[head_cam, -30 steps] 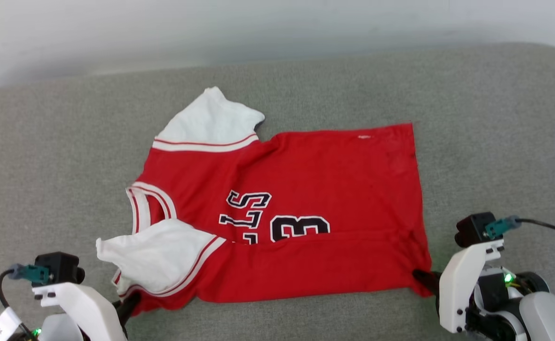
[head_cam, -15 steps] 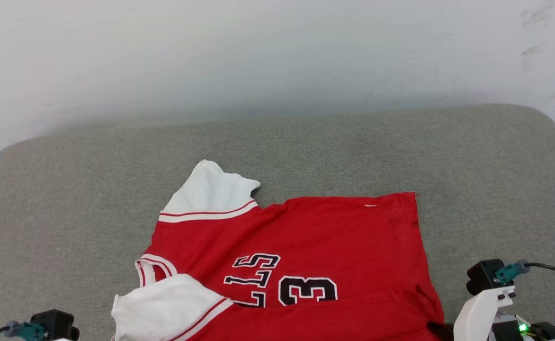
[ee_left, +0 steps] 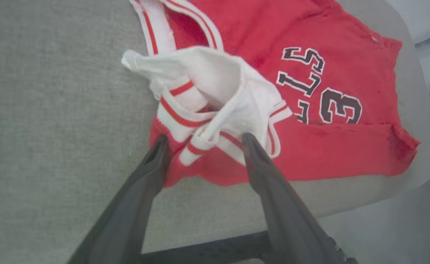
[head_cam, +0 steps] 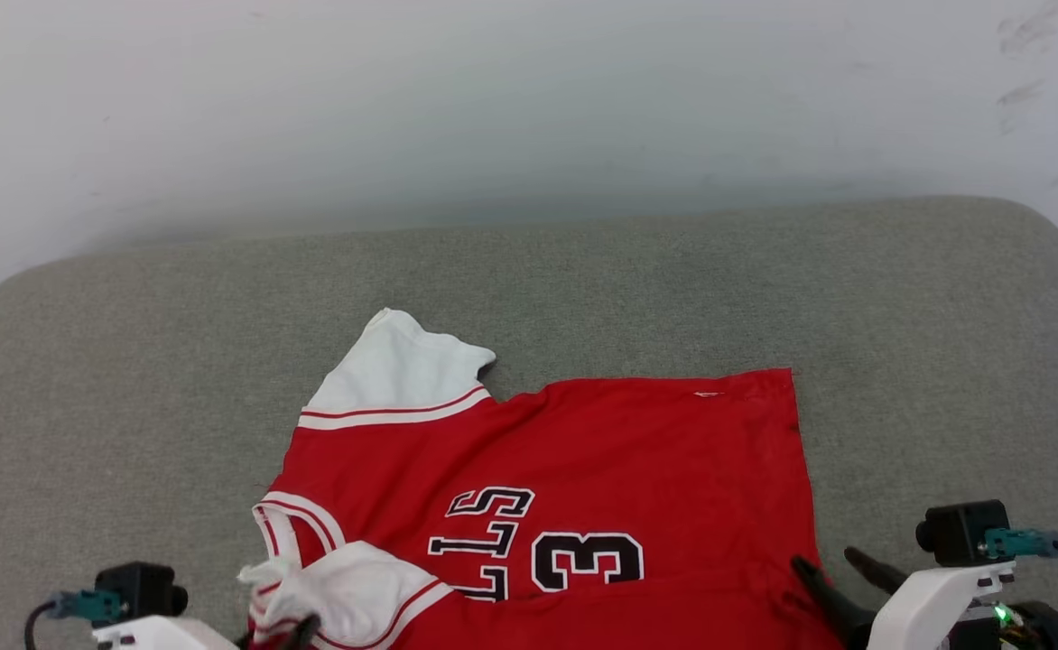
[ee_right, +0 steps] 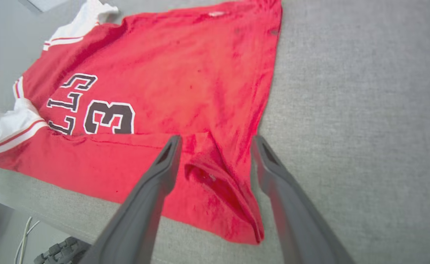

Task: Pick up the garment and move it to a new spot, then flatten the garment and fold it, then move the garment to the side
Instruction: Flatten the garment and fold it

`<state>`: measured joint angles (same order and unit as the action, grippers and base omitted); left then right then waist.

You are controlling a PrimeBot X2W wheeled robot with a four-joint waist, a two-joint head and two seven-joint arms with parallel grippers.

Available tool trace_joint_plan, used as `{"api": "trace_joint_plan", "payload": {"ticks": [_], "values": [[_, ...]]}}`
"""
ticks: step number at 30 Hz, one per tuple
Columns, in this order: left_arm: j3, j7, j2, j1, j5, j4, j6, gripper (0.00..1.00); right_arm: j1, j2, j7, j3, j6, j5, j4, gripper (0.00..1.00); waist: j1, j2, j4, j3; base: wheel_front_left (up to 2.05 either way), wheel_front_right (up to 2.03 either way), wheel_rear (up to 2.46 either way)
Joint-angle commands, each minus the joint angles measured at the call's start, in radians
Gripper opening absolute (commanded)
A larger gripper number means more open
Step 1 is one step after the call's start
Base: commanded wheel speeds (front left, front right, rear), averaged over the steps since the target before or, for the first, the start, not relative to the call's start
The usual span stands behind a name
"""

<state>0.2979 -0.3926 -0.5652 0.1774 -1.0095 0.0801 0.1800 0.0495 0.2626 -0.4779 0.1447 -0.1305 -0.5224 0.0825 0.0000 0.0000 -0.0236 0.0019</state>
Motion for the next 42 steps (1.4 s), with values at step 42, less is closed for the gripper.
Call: {"api": "trace_joint_plan", "payload": {"ticks": [42], "values": [[0.080, -0.446, -0.137, -0.986, 0.173, -0.588, -0.099, 1.00, -0.294, -0.204, 0.475, -0.031, 0.000, 0.204, -0.106, 1.00, 0.0000, 0.0000, -0.306, 0.421, 0.00, 0.00, 0.00]]}}
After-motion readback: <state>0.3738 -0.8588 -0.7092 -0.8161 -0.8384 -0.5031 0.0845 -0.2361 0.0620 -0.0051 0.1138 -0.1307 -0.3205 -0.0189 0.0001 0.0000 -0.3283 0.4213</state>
